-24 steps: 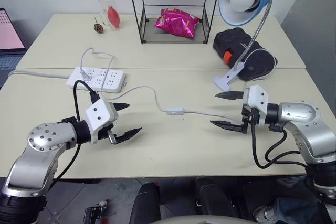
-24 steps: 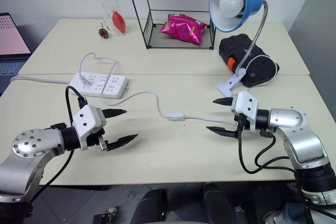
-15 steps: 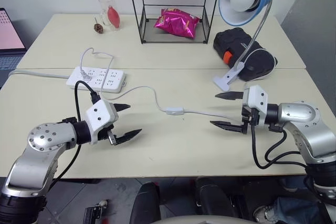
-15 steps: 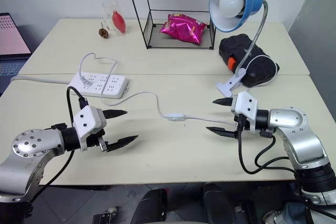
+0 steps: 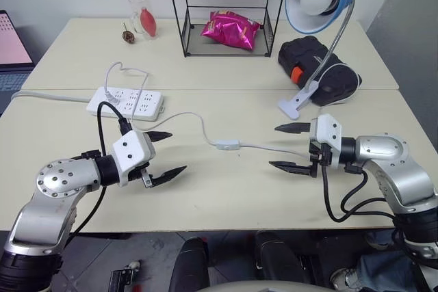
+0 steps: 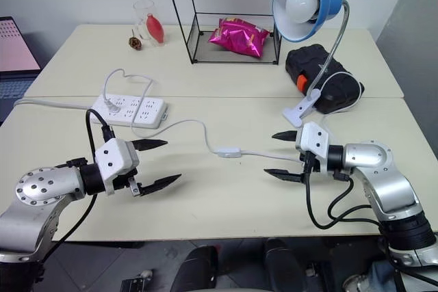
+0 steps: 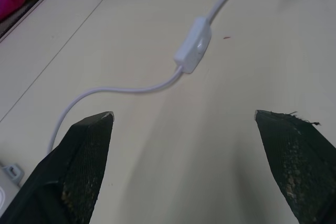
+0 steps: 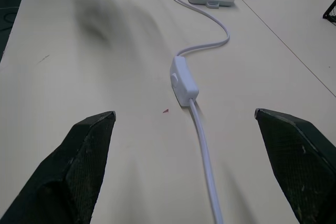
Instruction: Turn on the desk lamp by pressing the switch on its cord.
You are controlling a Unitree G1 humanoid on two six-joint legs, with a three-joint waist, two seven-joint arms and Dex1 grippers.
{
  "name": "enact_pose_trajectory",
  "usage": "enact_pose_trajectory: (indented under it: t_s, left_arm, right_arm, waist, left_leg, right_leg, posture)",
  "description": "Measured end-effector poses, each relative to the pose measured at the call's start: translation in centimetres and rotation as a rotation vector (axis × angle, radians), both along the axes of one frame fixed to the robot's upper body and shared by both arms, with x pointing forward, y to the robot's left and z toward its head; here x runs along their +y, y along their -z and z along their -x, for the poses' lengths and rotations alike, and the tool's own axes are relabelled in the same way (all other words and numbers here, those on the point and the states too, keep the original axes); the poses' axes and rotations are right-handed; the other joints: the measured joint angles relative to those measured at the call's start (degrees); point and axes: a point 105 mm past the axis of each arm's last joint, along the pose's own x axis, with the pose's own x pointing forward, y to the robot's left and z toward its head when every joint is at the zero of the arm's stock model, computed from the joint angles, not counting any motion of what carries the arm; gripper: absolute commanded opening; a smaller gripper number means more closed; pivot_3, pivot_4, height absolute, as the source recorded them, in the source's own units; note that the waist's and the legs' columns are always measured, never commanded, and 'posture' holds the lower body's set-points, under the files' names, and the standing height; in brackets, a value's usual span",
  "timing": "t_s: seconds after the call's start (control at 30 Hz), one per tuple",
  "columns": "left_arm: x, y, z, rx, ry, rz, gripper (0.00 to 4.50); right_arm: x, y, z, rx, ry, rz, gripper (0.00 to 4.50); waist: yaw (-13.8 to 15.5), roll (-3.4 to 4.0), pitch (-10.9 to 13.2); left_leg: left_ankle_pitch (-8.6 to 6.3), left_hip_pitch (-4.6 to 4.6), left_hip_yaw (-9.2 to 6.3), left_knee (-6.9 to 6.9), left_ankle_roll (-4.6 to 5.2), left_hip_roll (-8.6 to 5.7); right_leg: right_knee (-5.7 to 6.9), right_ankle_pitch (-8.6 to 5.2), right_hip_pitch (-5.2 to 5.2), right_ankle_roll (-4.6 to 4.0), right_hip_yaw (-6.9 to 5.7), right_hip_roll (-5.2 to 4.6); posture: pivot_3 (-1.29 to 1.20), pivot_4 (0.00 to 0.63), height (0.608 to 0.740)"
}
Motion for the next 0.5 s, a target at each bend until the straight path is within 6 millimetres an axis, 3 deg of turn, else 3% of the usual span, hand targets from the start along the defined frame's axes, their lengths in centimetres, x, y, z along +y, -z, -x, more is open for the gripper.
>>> enact_pose_trajectory:
  t_s: [0.23, 0.5]
  left_arm:
    - [-0.6, 0.5, 0.4, 0.015, 0.053, -0.023, 4.48]
    - [-1.0, 0.4, 0.2, 0.006, 0.084, -0.034, 4.48]
  right_arm:
    - [0.5, -0.5, -0.4, -0.004, -0.026, 0.006, 4.47]
    - [2.4, 0.9, -2.3, 0.059, -0.05, 0.045, 4.47]
  waist:
    - [-0.02, 0.0, 0.0]
    - [-0.17, 0.0, 0.0]
  left_leg:
    - [0.0, 0.01, 0.0, 0.0, 0.0, 0.0]
    - [0.0, 0.02, 0.01, 0.01, 0.0, 0.0]
  right_leg:
    - [0.0, 0.0, 0.0, 0.0, 0.0, 0.0]
    - [0.01, 0.01, -0.01, 0.01, 0.0, 0.0]
  posture:
    - [0.0, 0.15, 0.74]
    - [0.0, 0.15, 0.74]
